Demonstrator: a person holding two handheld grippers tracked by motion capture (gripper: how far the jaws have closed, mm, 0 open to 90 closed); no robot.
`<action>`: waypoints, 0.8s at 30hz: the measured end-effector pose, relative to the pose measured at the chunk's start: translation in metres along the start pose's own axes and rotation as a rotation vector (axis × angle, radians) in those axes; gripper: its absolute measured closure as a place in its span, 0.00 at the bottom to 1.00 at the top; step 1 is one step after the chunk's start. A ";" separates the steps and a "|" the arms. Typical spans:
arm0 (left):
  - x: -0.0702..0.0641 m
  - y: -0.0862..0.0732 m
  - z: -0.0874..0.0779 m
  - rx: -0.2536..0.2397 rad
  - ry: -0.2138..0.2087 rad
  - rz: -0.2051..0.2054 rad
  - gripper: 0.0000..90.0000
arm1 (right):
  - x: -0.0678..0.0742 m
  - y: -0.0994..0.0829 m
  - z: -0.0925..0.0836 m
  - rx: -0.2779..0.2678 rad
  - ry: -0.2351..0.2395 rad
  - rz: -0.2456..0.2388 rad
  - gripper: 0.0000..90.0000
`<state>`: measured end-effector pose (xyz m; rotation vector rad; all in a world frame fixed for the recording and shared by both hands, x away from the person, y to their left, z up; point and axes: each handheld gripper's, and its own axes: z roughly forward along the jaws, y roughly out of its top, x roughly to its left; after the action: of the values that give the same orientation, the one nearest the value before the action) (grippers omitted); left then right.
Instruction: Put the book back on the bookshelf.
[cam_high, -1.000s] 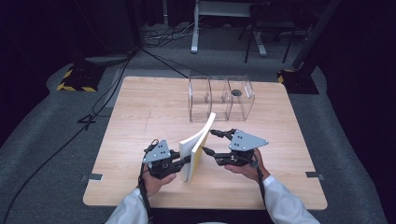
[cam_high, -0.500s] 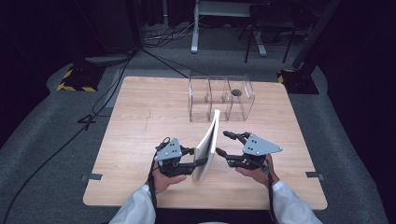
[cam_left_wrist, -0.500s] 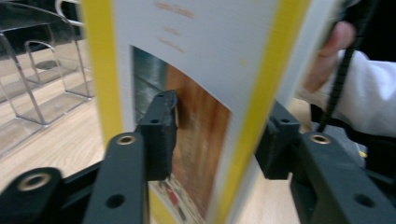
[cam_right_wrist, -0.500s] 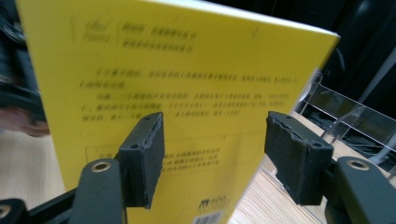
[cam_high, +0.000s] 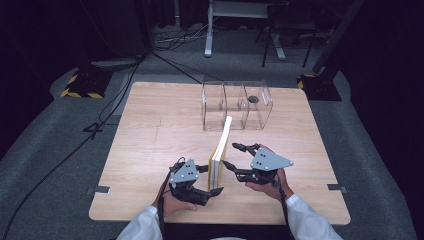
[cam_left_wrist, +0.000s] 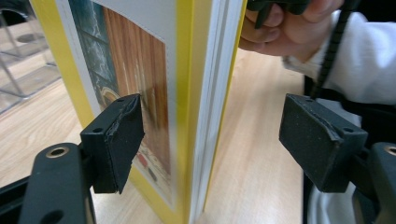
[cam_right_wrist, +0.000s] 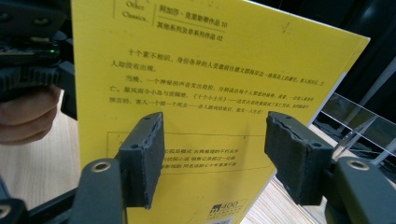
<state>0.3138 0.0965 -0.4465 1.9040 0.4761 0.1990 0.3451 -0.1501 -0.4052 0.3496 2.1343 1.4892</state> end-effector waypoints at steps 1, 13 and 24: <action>-0.001 0.000 0.002 0.005 0.019 -0.002 0.27 | -0.001 0.000 0.002 0.001 -0.004 0.005 0.42; 0.003 -0.004 0.006 0.012 0.131 -0.017 0.64 | -0.008 -0.002 0.005 0.002 -0.020 0.051 0.39; 0.016 -0.008 -0.016 0.043 -0.001 0.045 0.82 | -0.037 -0.018 -0.011 0.008 -0.008 0.133 0.28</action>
<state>0.3202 0.1197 -0.4494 1.9581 0.4406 0.2189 0.3716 -0.1834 -0.4094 0.5078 2.1473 1.5495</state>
